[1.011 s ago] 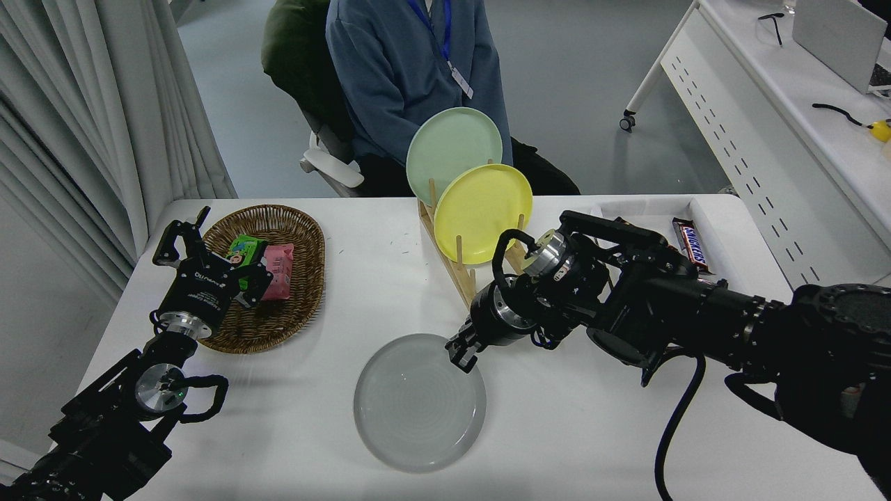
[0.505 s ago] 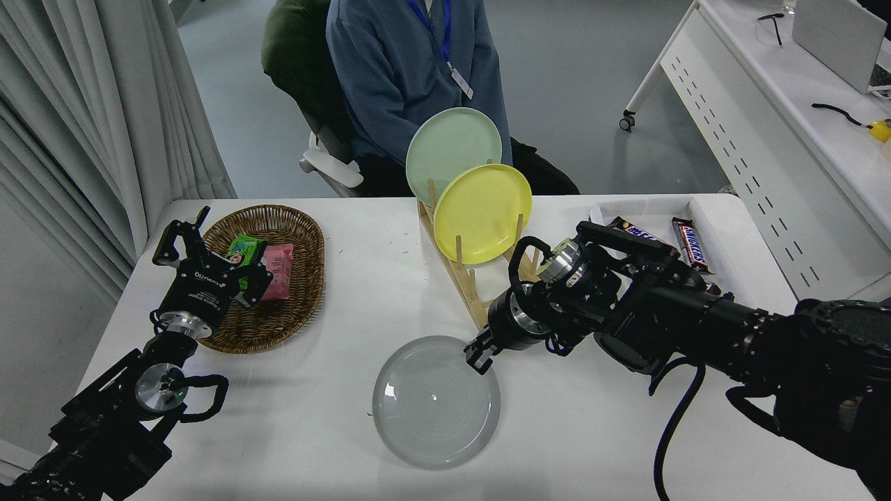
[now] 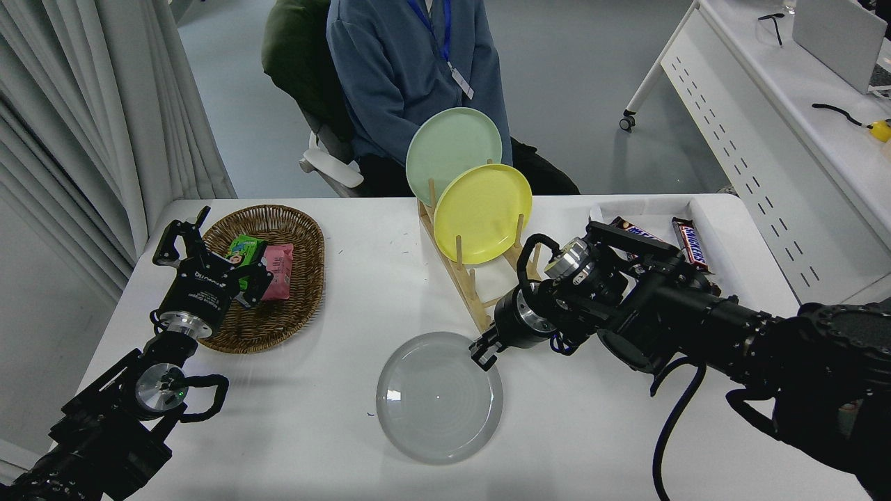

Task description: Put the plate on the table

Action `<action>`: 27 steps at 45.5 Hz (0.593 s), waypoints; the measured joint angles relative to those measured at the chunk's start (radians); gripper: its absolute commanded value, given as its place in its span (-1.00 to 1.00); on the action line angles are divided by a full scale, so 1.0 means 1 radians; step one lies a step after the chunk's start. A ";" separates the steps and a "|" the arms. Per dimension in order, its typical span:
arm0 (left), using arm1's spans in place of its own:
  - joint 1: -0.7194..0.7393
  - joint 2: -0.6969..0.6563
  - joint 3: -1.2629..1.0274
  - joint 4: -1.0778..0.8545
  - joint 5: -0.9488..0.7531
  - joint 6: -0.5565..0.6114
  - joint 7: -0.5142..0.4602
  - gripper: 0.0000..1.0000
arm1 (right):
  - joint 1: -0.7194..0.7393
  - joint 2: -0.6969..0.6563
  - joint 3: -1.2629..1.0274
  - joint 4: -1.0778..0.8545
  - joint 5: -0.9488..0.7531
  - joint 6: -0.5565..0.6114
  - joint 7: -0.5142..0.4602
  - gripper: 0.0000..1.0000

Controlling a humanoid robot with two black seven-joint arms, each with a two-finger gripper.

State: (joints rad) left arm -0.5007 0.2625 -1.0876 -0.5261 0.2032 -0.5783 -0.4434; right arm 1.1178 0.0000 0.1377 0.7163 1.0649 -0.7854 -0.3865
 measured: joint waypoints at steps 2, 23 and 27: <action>0.000 0.000 0.000 0.000 0.000 0.000 0.000 1.00 | -0.002 0.000 0.001 0.001 0.001 0.000 -0.003 -1.00; 0.000 0.000 0.000 0.000 -0.001 0.000 0.000 1.00 | -0.025 0.000 0.006 0.011 0.001 0.000 -0.014 -1.00; 0.000 0.000 0.000 0.000 -0.001 0.000 0.000 1.00 | -0.031 0.000 0.006 0.012 0.000 0.000 -0.015 -1.00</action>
State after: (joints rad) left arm -0.5012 0.2625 -1.0876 -0.5258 0.2027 -0.5783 -0.4434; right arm 1.0868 0.0000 0.1440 0.7284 1.0650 -0.7854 -0.4011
